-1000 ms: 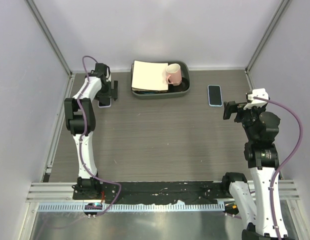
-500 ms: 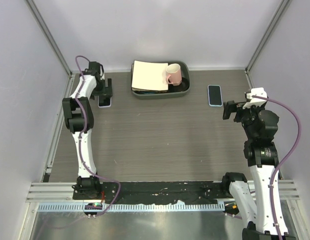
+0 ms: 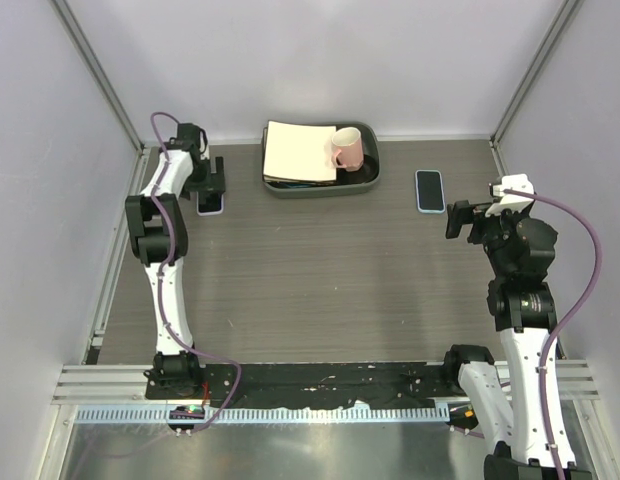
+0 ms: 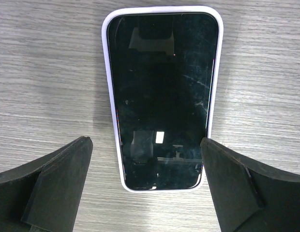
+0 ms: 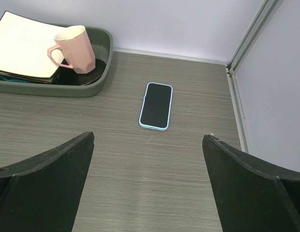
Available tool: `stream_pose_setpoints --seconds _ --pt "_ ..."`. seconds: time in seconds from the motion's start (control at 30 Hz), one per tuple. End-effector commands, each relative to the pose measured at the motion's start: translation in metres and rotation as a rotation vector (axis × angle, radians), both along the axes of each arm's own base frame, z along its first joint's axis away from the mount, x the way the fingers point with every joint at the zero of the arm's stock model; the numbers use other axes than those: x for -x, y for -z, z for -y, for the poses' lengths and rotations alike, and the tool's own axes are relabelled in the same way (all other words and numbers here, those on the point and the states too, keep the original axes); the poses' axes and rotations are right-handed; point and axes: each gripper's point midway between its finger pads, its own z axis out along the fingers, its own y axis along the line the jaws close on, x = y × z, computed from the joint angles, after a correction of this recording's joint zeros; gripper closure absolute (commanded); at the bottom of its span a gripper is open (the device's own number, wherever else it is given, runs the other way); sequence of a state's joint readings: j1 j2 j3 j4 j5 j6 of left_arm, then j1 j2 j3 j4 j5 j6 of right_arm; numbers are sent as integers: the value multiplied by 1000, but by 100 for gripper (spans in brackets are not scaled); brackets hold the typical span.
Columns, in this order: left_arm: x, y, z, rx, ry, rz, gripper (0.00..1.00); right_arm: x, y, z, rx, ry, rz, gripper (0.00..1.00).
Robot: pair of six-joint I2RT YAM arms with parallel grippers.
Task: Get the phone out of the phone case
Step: Pick up the phone at the center of the board.
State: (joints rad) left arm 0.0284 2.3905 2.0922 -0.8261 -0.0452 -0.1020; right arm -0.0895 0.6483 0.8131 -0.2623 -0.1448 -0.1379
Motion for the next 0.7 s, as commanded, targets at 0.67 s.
stream_pose_setpoints --seconds 0.67 --pt "-12 -45 27 79 65 178 0 -1 -11 6 19 21 47 0"
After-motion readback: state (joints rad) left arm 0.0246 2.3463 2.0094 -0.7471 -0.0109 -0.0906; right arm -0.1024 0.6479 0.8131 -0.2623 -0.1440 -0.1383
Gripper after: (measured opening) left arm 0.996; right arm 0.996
